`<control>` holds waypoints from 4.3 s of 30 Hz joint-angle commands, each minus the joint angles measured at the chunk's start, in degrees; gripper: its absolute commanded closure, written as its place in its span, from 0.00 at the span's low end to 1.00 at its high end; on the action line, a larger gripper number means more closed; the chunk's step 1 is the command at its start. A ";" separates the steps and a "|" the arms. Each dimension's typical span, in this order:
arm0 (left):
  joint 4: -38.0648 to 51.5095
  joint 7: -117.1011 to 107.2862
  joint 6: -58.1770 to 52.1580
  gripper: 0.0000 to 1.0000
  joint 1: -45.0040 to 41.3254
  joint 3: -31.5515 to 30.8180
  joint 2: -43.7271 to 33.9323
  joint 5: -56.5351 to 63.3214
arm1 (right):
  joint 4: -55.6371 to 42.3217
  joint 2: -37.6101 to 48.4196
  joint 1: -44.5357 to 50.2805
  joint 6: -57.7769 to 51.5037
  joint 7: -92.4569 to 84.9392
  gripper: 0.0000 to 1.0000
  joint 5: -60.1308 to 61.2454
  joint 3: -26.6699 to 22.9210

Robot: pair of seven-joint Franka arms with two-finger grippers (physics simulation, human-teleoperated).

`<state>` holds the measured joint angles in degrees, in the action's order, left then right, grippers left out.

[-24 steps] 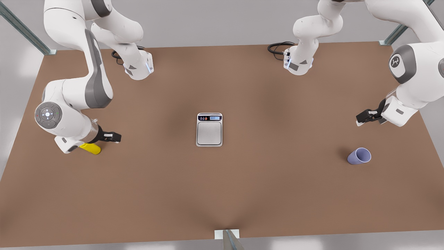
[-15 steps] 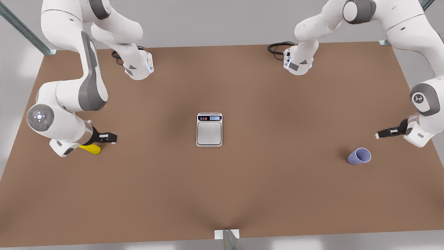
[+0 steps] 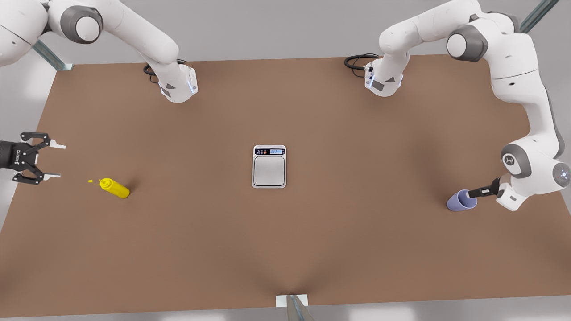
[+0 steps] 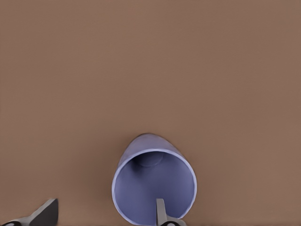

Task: Move cup to the weight, pick up sauce bottle, pour sauce

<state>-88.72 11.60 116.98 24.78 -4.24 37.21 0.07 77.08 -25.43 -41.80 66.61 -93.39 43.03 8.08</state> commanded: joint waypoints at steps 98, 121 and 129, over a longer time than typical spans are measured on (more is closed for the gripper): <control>9.53 -51.59 1.58 0.00 -64.41 -0.42 6.30 -18.36 | -4.57 -6.04 53.22 30.95 17.98 0.58 -26.24 0.98; 19.20 -25.66 -31.29 0.00 -56.94 37.29 -7.85 -18.27 | 6.14 1.08 57.80 34.11 21.76 0.56 -36.70 10.91; 19.20 -25.84 -31.99 0.00 -57.82 37.29 -7.85 -18.27 | 7.56 3.01 50.07 34.56 18.60 0.56 -27.83 11.35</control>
<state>-69.52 -14.31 84.99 -33.12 33.04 29.36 -18.19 84.58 -22.41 7.10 102.01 -75.42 16.24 19.49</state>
